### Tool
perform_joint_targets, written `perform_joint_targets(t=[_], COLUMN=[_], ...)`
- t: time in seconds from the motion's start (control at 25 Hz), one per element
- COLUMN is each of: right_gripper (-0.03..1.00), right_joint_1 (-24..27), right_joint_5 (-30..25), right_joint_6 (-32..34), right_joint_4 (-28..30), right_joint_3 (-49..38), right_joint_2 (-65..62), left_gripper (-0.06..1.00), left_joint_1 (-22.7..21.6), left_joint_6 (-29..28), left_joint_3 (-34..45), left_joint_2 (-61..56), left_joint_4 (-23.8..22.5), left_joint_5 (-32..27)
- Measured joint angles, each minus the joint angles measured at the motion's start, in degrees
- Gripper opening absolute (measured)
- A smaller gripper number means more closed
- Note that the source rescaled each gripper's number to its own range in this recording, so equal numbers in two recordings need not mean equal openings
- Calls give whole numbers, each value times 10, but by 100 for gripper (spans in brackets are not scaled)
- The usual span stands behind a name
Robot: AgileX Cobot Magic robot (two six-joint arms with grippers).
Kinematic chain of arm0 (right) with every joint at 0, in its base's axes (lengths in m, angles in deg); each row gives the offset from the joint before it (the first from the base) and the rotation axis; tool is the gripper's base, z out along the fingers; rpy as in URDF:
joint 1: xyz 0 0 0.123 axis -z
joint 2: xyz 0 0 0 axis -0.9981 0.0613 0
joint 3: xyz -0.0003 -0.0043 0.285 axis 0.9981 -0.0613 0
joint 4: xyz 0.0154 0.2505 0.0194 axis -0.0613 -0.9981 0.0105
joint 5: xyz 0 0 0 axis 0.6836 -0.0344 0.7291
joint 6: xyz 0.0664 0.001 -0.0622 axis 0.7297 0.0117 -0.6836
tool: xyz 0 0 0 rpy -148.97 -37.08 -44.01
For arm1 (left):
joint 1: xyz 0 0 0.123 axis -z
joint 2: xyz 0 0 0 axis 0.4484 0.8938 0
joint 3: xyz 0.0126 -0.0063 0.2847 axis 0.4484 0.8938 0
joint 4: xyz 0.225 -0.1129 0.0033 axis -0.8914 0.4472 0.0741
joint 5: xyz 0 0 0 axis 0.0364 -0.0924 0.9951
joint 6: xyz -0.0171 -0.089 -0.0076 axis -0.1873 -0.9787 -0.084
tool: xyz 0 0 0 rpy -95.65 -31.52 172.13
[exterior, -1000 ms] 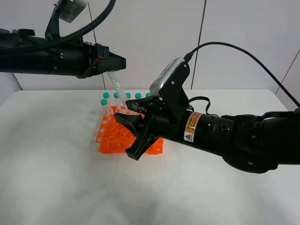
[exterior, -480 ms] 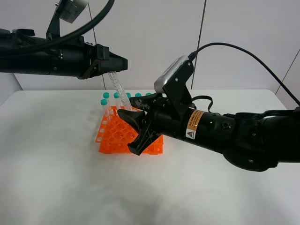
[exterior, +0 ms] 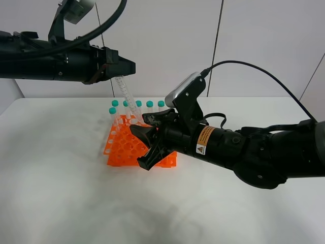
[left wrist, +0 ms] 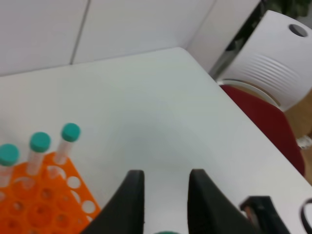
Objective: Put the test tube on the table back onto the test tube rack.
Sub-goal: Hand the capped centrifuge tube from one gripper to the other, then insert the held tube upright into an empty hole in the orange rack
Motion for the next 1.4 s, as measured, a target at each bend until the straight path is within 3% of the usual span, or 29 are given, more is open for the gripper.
perform_joint_targets(t=[0.32,0.68,0.92,1.08,1.4], right_gripper=[72,70,71,71,71], right_joint_1=[7,69,90,103,177], right_joint_5=[-20,-83,-99,-139,-200], right_joint_6=[-1,-4,-4,-4,-4], right_joint_4=[-1,-11,-26,-32,-37], right_joint_3=[0,0,0,11,29], right_joint_2=[0,0,0,0,0], left_gripper=[0,0,0,0,0], left_joint_1=[0,0,0,0,0], left_joint_6=[15,19,19,19,19], left_joint_3=[0,0,0,0,0], left_joint_2=[0,0,0,0,0], left_joint_4=[0,0,0,0,0], left_joint_5=[30,37,37,37,37])
